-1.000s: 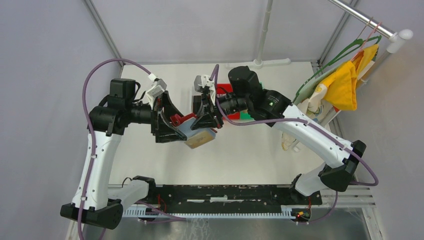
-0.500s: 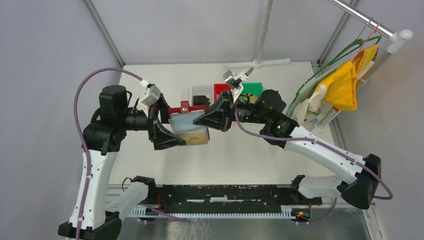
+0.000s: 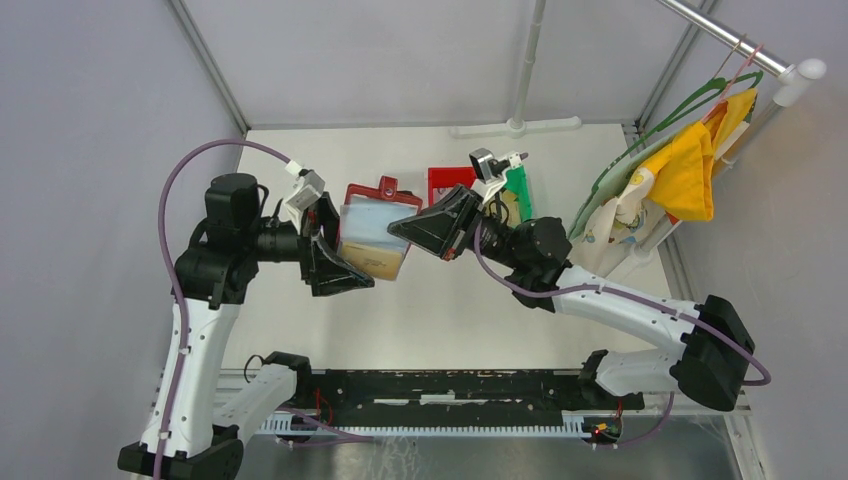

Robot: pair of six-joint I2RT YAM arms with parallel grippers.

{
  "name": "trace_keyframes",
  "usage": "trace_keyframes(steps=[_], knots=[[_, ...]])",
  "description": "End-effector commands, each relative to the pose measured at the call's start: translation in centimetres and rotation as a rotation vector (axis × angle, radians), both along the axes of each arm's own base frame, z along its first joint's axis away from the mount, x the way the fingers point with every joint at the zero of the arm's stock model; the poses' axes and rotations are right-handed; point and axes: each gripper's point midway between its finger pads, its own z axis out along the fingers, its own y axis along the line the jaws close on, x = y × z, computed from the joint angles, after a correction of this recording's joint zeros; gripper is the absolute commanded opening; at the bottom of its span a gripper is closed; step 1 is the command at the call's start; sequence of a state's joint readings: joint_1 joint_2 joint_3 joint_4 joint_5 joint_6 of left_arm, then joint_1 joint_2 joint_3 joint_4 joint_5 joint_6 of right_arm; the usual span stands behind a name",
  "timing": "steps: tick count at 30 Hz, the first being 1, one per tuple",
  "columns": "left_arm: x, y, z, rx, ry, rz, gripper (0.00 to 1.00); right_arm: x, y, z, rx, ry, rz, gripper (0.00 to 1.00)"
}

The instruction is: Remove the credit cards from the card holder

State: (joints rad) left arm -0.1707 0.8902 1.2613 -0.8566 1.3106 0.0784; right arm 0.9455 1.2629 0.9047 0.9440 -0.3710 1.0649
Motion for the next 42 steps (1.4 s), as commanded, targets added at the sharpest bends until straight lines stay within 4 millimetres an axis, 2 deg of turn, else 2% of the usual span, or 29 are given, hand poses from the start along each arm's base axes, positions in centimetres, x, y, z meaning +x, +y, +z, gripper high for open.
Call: trace_keyframes(steps=[1, 6, 10, 11, 12, 14, 17, 21, 25, 27, 34, 38, 42], knots=[[-0.1, -0.2, 0.6, -0.019, -0.006, -0.021, 0.8, -1.9, -1.9, 5.8, 0.21, -0.046, 0.035, 0.0], [-0.7, -0.2, 1.2, -0.039, -0.008, -0.059, 0.62, -1.3, -2.2, 5.2, 0.223, -0.025, -0.016, 0.0], [-0.8, -0.2, 1.5, -0.042, -0.011, -0.063, 0.24, -0.4, -2.9, 3.7, 0.225, 0.002, -0.095, 0.0], [-0.6, -0.2, 1.5, -0.037, -0.01, -0.055, 0.18, -0.3, -2.9, 3.4, 0.218, 0.002, -0.104, 0.03], [-0.4, -0.2, 1.5, -0.033, -0.007, -0.045, 0.14, -0.4, -2.9, 3.1, 0.208, -0.005, -0.106, 0.13], [-0.1, -0.2, 1.5, -0.026, -0.004, -0.033, 0.12, -0.7, -2.7, 2.2, 0.164, -0.029, -0.107, 0.37], [0.1, -0.2, 1.4, -0.017, 0.007, -0.028, 0.1, -0.7, -2.3, 0.5, 0.052, -0.081, -0.132, 0.62], [0.5, -0.1, 1.1, 0.007, 0.014, -0.013, 0.07, -0.7, -2.0, -0.3, -0.085, -0.186, -0.171, 0.82], [0.5, -0.1, 0.9, 0.016, 0.038, -0.014, 0.07, 0.7, -0.6, -1.0, -0.3, -0.302, -0.223, 0.93], [0.6, -0.1, 1.0, 0.017, 0.049, -0.012, 0.06, 1.7, -0.7, -1.1, -0.382, -0.358, -0.278, 0.98], [0.7, -0.1, 1.0, 0.02, 0.088, -0.002, 0.04, 3.9, -2.5, -1.6, -0.505, -0.523, -0.456, 0.97], [0.7, -0.1, 0.6, 0.037, 0.102, -0.006, 0.03, 3.7, -2.6, -1.3, -0.526, -0.598, -0.464, 0.9], [0.3, 0.1, -0.1, 0.055, 0.091, -0.03, 0.03, 3.6, -1.9, -0.5, -0.53, -0.615, -0.436, 0.77]])
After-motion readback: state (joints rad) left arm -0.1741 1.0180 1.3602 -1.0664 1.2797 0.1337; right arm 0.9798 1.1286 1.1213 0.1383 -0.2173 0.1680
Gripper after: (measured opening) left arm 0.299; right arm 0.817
